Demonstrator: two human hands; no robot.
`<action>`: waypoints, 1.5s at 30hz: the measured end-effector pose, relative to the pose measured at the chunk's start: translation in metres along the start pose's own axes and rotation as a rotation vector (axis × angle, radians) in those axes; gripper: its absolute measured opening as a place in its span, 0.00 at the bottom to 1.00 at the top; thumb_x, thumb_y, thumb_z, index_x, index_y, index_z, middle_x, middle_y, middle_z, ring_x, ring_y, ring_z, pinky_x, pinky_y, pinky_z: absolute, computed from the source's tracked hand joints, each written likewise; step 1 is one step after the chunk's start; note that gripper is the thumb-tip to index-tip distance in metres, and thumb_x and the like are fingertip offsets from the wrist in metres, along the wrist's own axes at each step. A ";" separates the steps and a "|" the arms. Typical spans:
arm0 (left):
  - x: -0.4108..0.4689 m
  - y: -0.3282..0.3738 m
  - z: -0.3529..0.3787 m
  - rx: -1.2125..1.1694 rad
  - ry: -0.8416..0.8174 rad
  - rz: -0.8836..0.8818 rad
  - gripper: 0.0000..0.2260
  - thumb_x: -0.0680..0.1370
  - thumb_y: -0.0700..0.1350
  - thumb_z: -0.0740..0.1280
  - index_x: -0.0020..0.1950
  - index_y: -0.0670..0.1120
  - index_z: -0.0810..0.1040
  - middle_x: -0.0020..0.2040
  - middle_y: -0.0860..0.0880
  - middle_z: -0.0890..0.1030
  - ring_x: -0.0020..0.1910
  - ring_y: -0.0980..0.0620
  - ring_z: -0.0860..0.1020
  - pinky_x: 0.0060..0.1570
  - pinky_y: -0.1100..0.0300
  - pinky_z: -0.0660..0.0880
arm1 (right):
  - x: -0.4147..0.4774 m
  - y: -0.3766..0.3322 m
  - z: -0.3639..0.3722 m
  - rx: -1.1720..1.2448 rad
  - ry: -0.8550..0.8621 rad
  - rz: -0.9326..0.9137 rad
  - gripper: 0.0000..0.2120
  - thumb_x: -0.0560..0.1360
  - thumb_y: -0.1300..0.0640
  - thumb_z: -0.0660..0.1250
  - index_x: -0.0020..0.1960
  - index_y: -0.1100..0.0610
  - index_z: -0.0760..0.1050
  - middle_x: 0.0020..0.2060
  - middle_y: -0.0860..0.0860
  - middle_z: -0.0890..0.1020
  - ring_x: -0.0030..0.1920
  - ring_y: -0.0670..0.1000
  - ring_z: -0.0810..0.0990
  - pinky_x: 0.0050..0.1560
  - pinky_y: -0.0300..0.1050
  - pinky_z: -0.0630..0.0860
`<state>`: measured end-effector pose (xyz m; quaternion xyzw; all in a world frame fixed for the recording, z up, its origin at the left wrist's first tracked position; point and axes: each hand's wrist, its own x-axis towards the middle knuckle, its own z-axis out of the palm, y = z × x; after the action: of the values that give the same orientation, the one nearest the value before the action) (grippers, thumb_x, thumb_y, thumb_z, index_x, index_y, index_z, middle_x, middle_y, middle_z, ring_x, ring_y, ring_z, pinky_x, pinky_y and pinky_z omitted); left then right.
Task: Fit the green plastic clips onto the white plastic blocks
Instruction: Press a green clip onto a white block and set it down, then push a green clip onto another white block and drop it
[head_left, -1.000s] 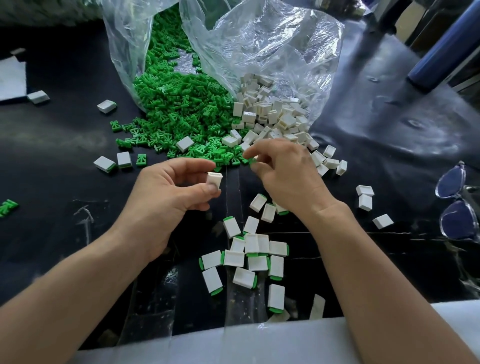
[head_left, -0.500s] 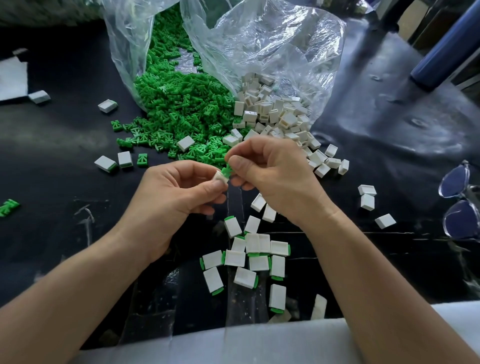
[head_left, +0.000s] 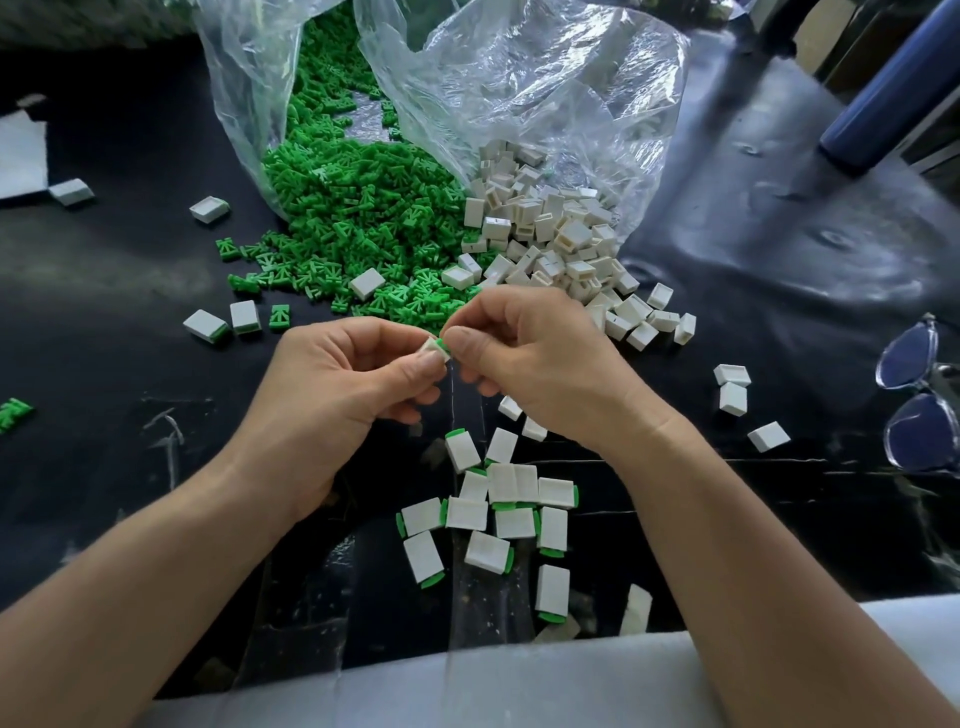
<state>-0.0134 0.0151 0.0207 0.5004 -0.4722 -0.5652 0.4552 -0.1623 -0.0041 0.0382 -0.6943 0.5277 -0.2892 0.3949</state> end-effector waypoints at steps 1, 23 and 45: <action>0.000 0.000 0.000 0.007 0.000 0.001 0.09 0.62 0.45 0.71 0.39 0.44 0.82 0.33 0.47 0.83 0.30 0.56 0.79 0.28 0.67 0.75 | -0.001 -0.001 0.000 -0.021 -0.012 0.010 0.09 0.76 0.57 0.64 0.38 0.50 0.74 0.29 0.46 0.77 0.31 0.44 0.75 0.41 0.45 0.76; -0.002 0.001 -0.002 0.019 -0.120 -0.024 0.09 0.67 0.44 0.66 0.42 0.40 0.77 0.33 0.46 0.83 0.31 0.53 0.81 0.30 0.65 0.77 | -0.004 -0.005 0.000 -0.286 -0.036 -0.122 0.12 0.78 0.57 0.60 0.35 0.57 0.69 0.29 0.51 0.74 0.36 0.53 0.73 0.41 0.47 0.68; -0.004 -0.009 -0.007 0.456 -0.229 0.084 0.06 0.73 0.37 0.69 0.37 0.45 0.78 0.30 0.45 0.81 0.25 0.54 0.78 0.25 0.65 0.74 | -0.006 -0.004 -0.002 -0.712 -0.316 -0.226 0.14 0.78 0.54 0.58 0.35 0.54 0.63 0.28 0.46 0.66 0.36 0.52 0.67 0.38 0.49 0.63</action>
<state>-0.0067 0.0195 0.0118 0.5026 -0.6562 -0.4779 0.2972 -0.1634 0.0013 0.0430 -0.8771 0.4481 -0.0199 0.1717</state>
